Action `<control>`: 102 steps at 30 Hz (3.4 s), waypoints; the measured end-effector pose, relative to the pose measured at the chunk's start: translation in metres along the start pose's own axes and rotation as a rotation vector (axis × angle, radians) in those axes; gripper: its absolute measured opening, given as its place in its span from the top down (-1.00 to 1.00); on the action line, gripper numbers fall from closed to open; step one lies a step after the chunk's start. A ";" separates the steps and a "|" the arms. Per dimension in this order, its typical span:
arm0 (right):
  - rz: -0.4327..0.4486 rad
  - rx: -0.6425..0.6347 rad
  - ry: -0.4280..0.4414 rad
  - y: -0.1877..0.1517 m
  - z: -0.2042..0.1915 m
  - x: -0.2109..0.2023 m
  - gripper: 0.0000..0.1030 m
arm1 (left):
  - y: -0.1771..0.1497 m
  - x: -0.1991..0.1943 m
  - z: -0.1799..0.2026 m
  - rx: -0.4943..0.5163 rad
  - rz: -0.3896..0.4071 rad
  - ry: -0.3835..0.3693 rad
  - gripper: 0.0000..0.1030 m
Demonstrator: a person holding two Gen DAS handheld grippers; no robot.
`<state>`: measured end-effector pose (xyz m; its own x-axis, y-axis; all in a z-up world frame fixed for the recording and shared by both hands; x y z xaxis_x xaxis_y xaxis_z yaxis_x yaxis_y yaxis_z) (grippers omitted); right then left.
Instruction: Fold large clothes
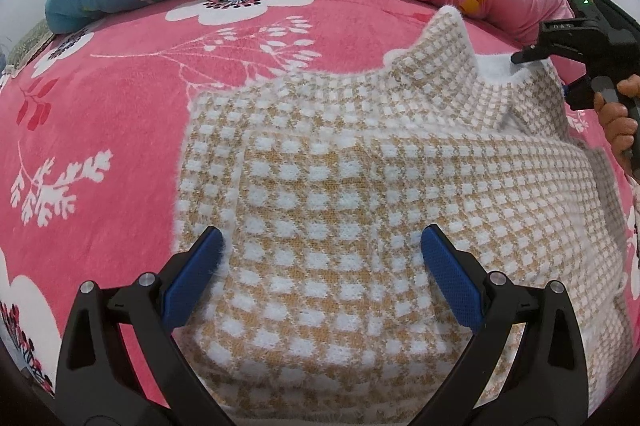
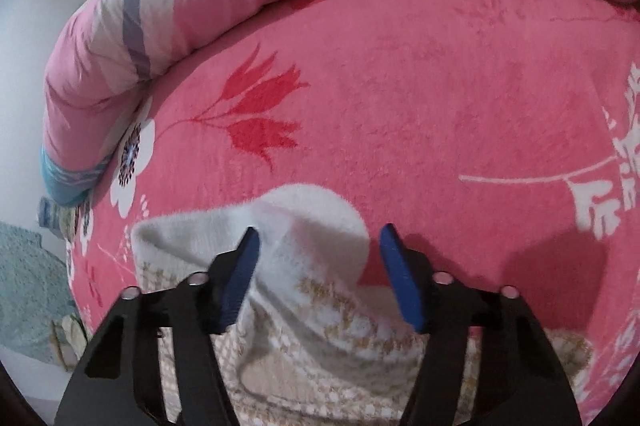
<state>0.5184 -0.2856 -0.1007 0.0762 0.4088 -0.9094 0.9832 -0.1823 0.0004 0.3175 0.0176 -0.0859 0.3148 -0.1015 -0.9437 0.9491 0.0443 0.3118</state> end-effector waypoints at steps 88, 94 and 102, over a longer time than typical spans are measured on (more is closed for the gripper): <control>0.073 -0.592 -0.199 -0.156 -0.047 0.004 0.08 | 0.035 -0.064 0.027 0.092 0.266 -0.195 -0.85; 0.177 -0.491 -0.211 -0.141 -0.022 -0.034 0.08 | 0.079 -0.059 0.079 0.180 0.202 -0.347 -0.76; 0.144 -0.492 -0.283 -0.145 0.018 -0.031 0.08 | 0.071 0.028 0.092 0.242 -0.048 -0.232 -0.56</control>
<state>0.3700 -0.2881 -0.0804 0.2338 0.1438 -0.9616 0.9329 0.2456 0.2635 0.3947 -0.0734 -0.0796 0.2375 -0.3226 -0.9163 0.9290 -0.2001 0.3113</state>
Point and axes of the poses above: each gripper's, at about its wrist camera, not at the fingertips, and x roughly the way its jaws point, z to its right, y to its top, the point moved 5 cm from there along x, roughly the way its jaws point, and after that the axes turned 15 degrees about -z, right-handed, at the moved point
